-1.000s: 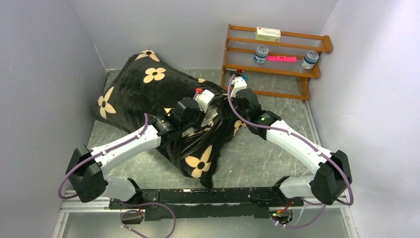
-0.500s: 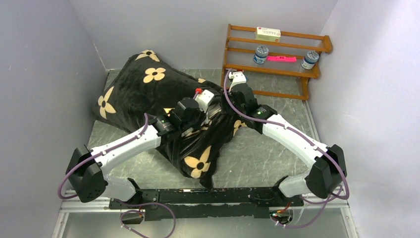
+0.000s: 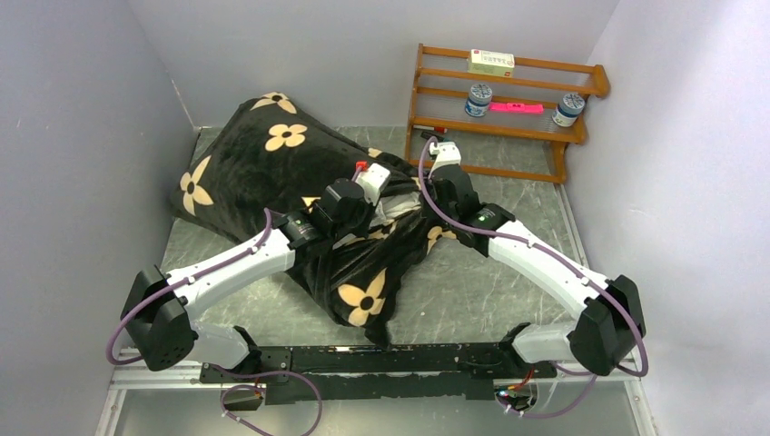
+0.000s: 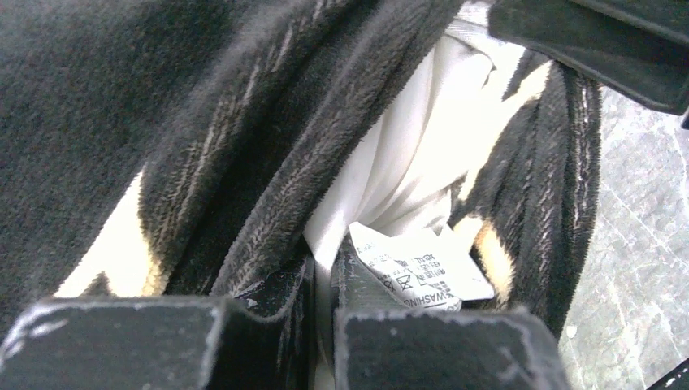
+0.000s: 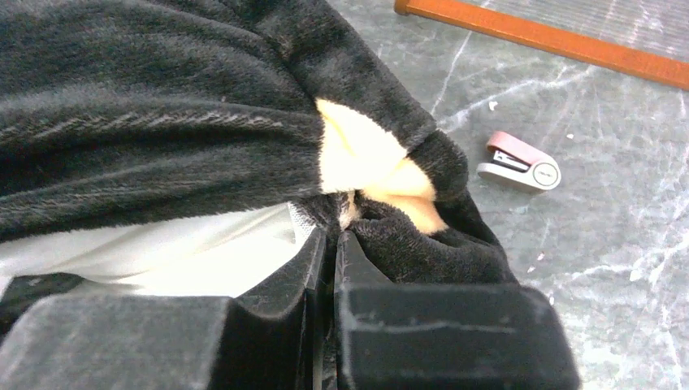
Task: Remove the pillowcase from the pillow
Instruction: Remove the pillow from the pillowcase.
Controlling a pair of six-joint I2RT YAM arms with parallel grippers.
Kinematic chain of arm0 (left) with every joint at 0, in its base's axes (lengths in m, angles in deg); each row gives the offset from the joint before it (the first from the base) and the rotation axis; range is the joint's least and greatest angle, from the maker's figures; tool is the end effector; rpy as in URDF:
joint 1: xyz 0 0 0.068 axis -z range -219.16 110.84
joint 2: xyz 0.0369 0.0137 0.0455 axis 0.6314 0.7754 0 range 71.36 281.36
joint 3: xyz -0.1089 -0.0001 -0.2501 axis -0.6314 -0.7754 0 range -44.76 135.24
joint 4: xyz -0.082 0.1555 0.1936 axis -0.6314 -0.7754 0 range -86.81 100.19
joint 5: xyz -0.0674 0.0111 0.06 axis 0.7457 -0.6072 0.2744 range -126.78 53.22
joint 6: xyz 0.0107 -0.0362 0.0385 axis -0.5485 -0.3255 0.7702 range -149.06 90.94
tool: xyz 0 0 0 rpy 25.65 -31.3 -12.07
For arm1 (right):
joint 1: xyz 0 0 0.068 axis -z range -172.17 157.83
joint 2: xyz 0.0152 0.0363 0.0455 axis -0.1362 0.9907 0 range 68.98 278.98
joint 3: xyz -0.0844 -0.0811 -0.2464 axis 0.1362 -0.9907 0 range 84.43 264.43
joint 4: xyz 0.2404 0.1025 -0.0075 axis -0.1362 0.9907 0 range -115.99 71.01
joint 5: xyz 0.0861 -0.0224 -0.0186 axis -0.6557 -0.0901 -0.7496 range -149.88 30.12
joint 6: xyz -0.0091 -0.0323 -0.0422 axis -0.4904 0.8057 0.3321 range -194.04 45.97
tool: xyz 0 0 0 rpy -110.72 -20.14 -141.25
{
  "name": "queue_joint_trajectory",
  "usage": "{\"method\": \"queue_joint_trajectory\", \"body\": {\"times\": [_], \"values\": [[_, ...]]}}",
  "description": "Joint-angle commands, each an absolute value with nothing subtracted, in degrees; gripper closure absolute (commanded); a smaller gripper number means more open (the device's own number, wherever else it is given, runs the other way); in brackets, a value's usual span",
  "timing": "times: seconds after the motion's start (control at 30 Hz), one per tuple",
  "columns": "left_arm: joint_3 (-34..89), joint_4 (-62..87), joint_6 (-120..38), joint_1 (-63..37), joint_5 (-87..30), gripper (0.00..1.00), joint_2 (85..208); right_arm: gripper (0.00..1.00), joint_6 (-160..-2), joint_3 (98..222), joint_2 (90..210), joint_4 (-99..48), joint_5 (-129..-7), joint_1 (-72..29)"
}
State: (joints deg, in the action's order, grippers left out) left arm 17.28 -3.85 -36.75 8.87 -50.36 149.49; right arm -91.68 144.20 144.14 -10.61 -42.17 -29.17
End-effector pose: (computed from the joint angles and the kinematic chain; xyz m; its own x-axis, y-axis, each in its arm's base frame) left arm 0.2146 -0.2262 0.3071 -0.4112 0.2627 -0.8729 0.5365 0.8439 0.0012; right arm 0.2439 0.1702 0.3062 -0.4998 -0.0152 -0.8660 -0.2235 0.9682 0.1121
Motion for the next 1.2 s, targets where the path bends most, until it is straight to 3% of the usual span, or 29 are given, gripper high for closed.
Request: {"method": "queue_joint_trajectory", "body": {"times": [0.0, 0.37, 0.77, 1.17], "values": [[17.2, -13.0, -35.7, 4.0, -62.2, 0.95, 147.1, 1.00, -88.7, 139.5, 140.2, -4.3, -29.4, -23.5], [17.2, -13.3, -37.9, -1.7, -62.1, 0.95, 145.8, 1.00, -90.4, 131.2, 135.4, -8.2, -33.0, -14.4], [15.5, -10.3, -42.0, -13.2, -46.7, 0.95, 142.2, 1.00, -96.9, 123.0, 135.5, -15.6, -39.8, -9.2], [14.6, -8.7, -42.4, -14.9, -40.6, 0.95, 141.4, 1.00, -101.2, 114.0, 140.5, -31.6, -56.3, -7.2]]}}
